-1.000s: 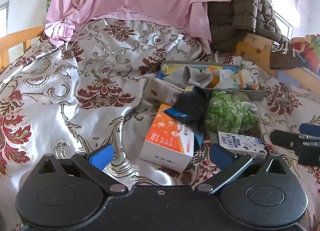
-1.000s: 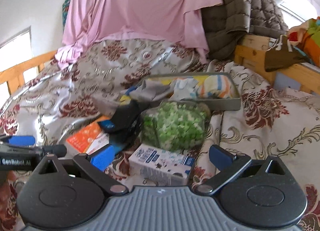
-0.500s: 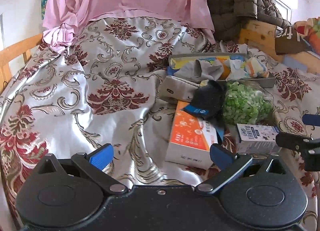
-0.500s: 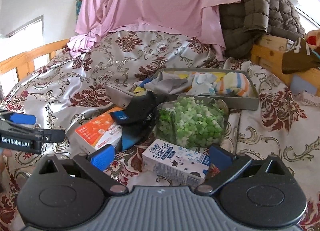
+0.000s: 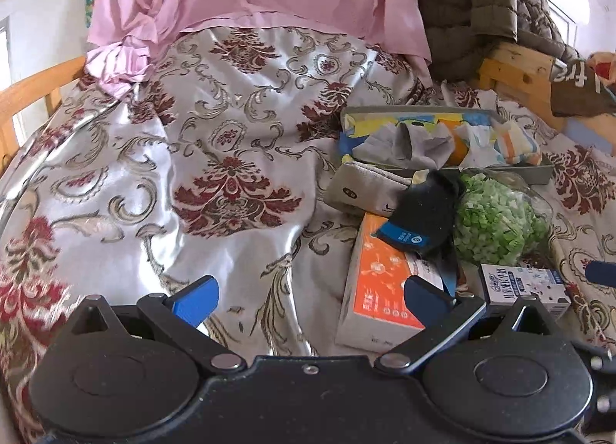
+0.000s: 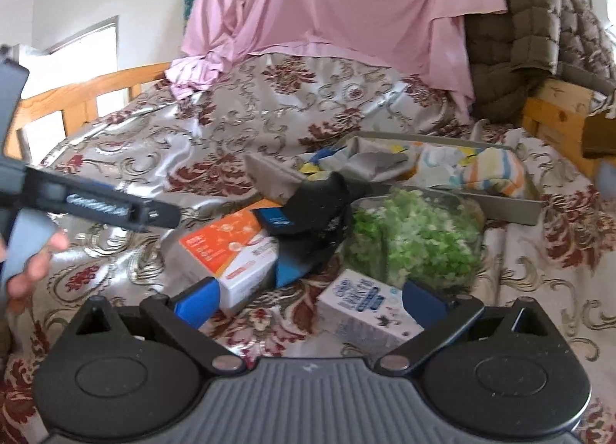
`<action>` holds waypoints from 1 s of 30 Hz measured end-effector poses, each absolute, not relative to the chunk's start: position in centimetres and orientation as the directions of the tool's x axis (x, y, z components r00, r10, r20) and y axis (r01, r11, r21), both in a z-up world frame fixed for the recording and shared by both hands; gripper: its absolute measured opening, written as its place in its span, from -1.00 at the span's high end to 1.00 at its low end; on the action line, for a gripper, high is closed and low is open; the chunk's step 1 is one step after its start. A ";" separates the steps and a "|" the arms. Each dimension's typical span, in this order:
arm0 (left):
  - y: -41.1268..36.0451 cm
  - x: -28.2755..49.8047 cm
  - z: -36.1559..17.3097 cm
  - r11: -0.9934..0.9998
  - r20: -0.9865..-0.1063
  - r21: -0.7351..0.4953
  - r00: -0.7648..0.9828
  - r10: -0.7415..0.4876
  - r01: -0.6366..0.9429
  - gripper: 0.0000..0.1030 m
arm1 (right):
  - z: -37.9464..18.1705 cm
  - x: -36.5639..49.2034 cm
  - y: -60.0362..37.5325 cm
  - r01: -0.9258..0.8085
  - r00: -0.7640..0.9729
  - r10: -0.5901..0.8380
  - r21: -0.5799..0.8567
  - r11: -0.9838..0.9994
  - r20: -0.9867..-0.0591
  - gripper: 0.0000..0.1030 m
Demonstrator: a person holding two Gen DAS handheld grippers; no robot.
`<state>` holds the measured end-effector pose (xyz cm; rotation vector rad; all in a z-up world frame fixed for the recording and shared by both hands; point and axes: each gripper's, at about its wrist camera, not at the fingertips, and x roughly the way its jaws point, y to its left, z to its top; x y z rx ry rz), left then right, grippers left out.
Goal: Organize soft objects
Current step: 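Grasp the beige drawstring pouch with the left tool while the right tool grasps the black sock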
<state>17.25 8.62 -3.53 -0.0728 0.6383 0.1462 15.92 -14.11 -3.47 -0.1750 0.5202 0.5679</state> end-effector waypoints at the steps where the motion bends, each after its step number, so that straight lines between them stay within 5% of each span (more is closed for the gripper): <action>1: 8.7 17.6 -3.5 0.988 -0.597 -0.015 0.794 0.114 -0.153 -0.98 | -3.6 16.1 -13.9 -0.563 0.711 0.478 -0.011 0.826 -0.516 -1.00; 13: 11.1 22.3 -3.9 0.982 -0.603 -0.070 0.792 0.098 -0.175 -0.98 | -5.1 21.7 -11.5 -0.590 0.621 0.584 0.179 0.787 -0.523 -1.00; 30: 14.3 32.0 -3.8 0.875 -0.653 -0.454 0.730 -0.201 -0.165 -0.98 | -6.7 27.9 -8.2 -0.460 0.631 0.557 0.317 0.829 -0.539 -1.00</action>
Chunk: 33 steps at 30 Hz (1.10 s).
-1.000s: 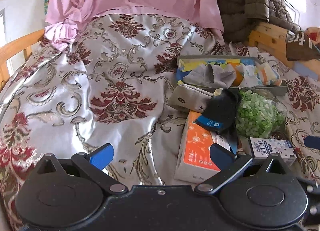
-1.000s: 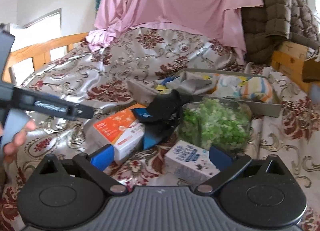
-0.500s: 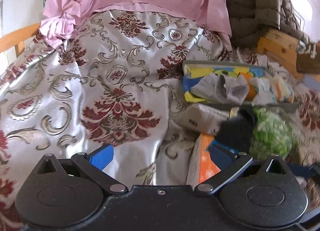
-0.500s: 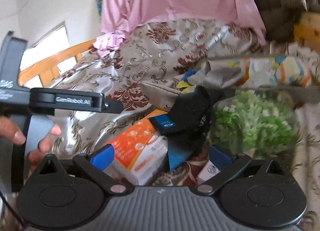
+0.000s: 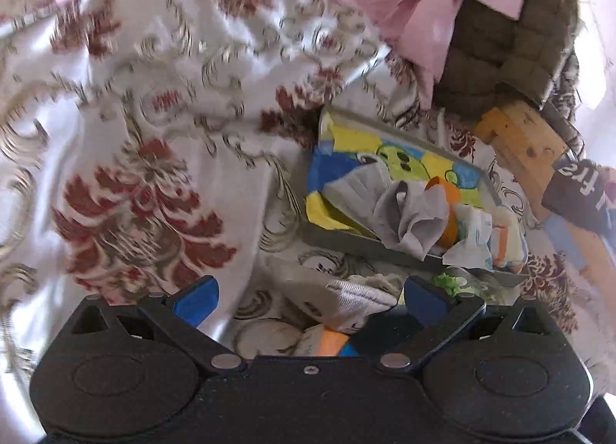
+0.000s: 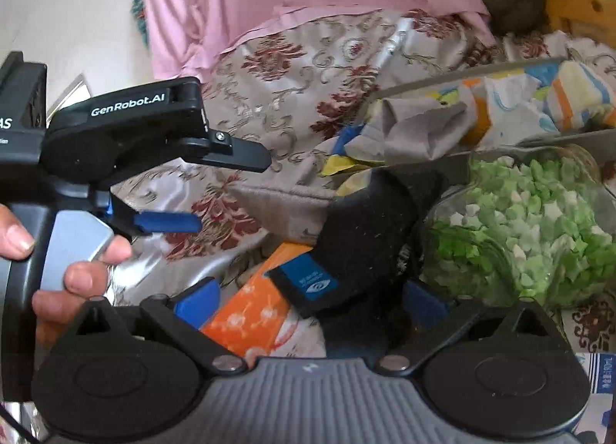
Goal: Organize soft objects
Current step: 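Grasp the beige drawstring pouch with the left tool while the right tool grasps the black sock, then lift the beige pouch and black sock and carry them over the tray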
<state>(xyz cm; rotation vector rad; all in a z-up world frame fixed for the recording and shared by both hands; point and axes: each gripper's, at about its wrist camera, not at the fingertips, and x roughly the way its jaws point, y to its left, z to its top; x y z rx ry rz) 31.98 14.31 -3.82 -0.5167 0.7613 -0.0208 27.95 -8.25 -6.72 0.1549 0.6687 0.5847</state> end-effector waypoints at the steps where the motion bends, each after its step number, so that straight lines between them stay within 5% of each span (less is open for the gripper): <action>1: 14.3 32.5 -4.1 0.868 -0.663 -0.465 0.717 -0.213 -0.173 -0.98 | -6.7 28.0 -8.1 -0.468 0.630 0.562 0.315 0.826 -0.537 -1.00; 22: 15.1 38.8 -7.4 0.727 -0.725 -0.639 0.513 -0.460 -0.250 -0.69 | -6.0 29.7 -5.7 -0.494 0.624 0.473 0.155 0.855 -0.622 -0.99; 26: 15.0 39.3 -8.1 0.689 -0.708 -0.672 0.506 -0.492 -0.270 -0.64 | -6.0 29.6 -6.0 -0.491 0.617 0.493 0.190 0.850 -0.613 -0.83; 33: 15.6 39.6 -8.7 0.644 -0.691 -0.701 0.514 -0.508 -0.306 -0.19 | -6.7 30.0 -6.7 -0.475 0.587 0.541 0.286 0.832 -0.602 -0.83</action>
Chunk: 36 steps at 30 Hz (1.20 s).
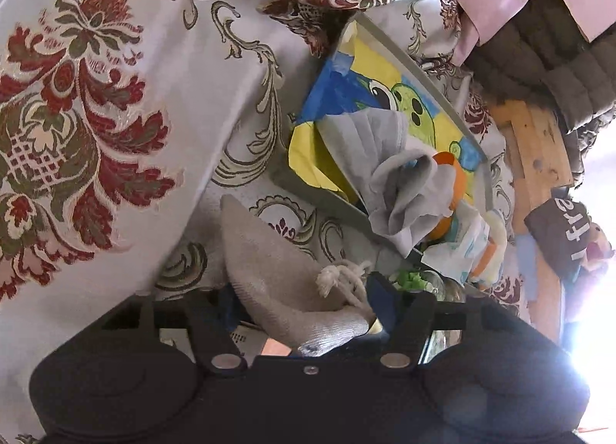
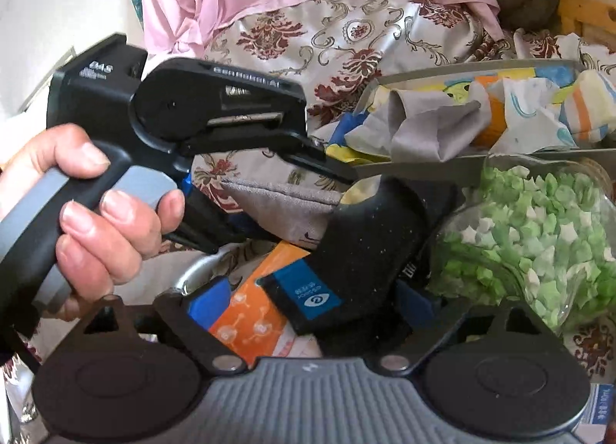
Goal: Organize soft objects
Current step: 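Lift the beige pouch and black sock and carry them over the tray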
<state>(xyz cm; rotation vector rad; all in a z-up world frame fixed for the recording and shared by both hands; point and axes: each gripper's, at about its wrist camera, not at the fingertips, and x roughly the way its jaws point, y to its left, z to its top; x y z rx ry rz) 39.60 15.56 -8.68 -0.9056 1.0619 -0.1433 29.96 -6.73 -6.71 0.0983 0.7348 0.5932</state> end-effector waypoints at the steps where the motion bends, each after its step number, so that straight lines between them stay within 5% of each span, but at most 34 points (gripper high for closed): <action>1: 15.5 39.6 -8.8 0.640 -0.688 -0.706 0.512 -0.514 -0.305 -0.11 | -6.9 30.0 -6.8 -0.475 0.587 0.547 0.294 0.830 -0.597 -0.83; 5: 15.3 39.5 -8.6 0.672 -0.703 -0.683 0.506 -0.499 -0.286 0.18 | -7.5 30.4 -7.2 -0.476 0.577 0.573 0.331 0.815 -0.582 -0.81; 9: 15.0 39.1 -7.9 0.738 -0.734 -0.624 0.516 -0.441 -0.257 0.78 | -7.7 30.8 -8.0 -0.459 0.571 0.593 0.379 0.804 -0.567 -0.73; 15: 15.5 38.1 -7.7 0.733 -0.713 -0.629 0.567 -0.411 -0.260 0.89 | -7.8 31.1 -9.1 -0.423 0.583 0.604 0.432 0.796 -0.543 -0.45; 20: 15.2 36.6 -5.9 0.785 -0.696 -0.576 0.641 -0.323 -0.229 0.90 | -7.9 31.3 -9.5 -0.397 0.609 0.581 0.426 0.813 -0.540 0.04; 33: 13.8 33.2 -1.8 0.891 -0.650 -0.422 0.741 -0.167 -0.169 0.94 | -7.2 30.4 -9.4 -0.405 0.675 0.530 0.344 0.847 -0.513 0.86; 36: 13.2 32.5 -0.9 0.900 -0.641 -0.403 0.752 -0.150 -0.164 0.94 | -6.5 29.8 -9.2 -0.454 0.683 0.556 0.321 0.831 -0.473 0.90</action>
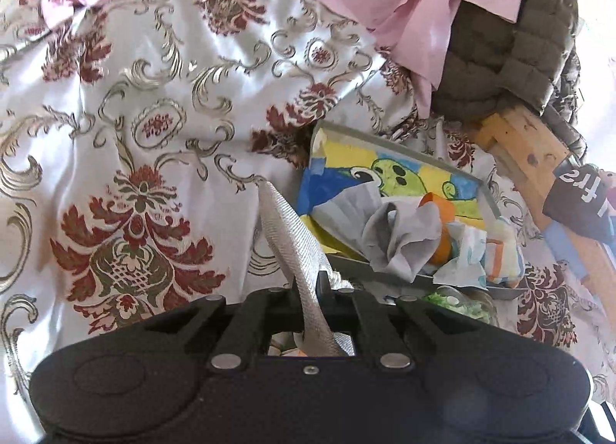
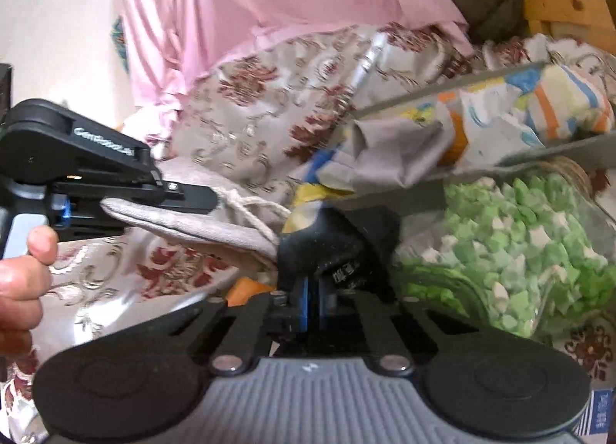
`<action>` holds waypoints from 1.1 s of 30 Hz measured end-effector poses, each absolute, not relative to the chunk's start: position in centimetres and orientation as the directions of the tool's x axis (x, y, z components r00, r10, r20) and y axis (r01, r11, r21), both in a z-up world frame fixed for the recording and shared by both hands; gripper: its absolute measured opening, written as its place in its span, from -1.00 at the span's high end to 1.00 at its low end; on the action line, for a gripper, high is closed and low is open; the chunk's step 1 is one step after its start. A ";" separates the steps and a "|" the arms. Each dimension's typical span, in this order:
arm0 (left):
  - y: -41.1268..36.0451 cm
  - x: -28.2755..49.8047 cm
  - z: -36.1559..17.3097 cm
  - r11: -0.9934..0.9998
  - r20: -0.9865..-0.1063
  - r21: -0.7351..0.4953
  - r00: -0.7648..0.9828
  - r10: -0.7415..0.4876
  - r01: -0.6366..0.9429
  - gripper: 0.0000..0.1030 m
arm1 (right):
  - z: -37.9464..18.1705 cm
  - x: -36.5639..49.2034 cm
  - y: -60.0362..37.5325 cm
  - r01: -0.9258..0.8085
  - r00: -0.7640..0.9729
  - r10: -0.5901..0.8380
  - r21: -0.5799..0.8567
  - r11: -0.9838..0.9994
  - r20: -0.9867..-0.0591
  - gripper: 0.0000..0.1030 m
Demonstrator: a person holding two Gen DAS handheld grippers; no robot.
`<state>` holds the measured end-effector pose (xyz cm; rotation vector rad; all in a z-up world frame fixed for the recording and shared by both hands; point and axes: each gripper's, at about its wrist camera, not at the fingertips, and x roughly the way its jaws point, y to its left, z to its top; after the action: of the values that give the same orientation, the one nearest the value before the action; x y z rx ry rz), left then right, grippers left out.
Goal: Organize soft objects
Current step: 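Lift the beige pouch and black sock and carry them over the tray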
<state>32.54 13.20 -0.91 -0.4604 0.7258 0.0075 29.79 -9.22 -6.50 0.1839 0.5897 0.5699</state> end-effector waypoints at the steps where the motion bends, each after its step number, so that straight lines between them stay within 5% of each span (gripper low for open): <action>1: 13.0 32.4 -0.6 0.905 -0.640 -0.394 0.755 -0.143 -0.162 0.94 | -6.2 29.4 -9.0 -0.475 0.690 0.559 0.295 0.829 -0.459 0.91; 14: 11.1 31.9 4.3 0.930 -0.579 -0.335 0.811 -0.077 -0.151 0.94 | -1.6 29.0 -11.2 -0.515 0.754 0.576 0.260 0.817 -0.317 0.92; 26: 6.2 39.8 6.6 0.924 -0.401 -0.376 0.911 -0.092 -0.072 0.94 | 2.0 38.6 -19.3 -0.444 0.840 0.527 0.393 0.806 -0.132 0.92; 33: 2.9 44.9 3.3 0.889 -0.374 -0.458 0.910 -0.176 -0.016 0.94 | -1.1 44.3 -23.2 -0.289 0.856 0.456 0.508 0.811 -0.242 0.91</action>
<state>44.87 2.87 3.29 -0.4715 0.4221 -0.0856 44.26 -23.20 -1.10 0.4779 0.3662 0.4074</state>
